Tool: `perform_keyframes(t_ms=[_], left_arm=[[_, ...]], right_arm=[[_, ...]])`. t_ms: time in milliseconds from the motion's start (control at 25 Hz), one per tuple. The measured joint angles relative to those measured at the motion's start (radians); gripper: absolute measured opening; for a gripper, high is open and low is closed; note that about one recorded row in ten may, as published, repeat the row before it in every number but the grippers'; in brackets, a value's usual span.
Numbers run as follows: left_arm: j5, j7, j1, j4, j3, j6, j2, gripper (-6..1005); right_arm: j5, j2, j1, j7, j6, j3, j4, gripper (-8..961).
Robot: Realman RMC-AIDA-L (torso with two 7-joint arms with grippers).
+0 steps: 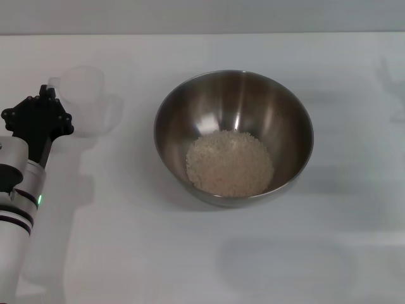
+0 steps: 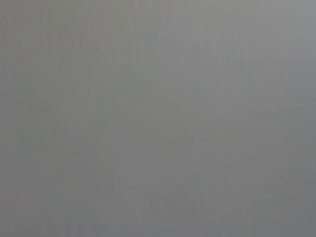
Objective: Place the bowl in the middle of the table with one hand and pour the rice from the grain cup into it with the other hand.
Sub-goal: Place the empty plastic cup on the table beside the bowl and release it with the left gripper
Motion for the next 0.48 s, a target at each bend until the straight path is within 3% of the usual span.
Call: perform_keyframes(t_ms=[480], left_arm=[[0.007, -0.013, -0.039, 0.042, 0.001, -0.062, 0.000, 55]], right_arm=[[-0.013, -0.003, 0.003, 0.000, 0.006, 0.000, 0.000, 810]])
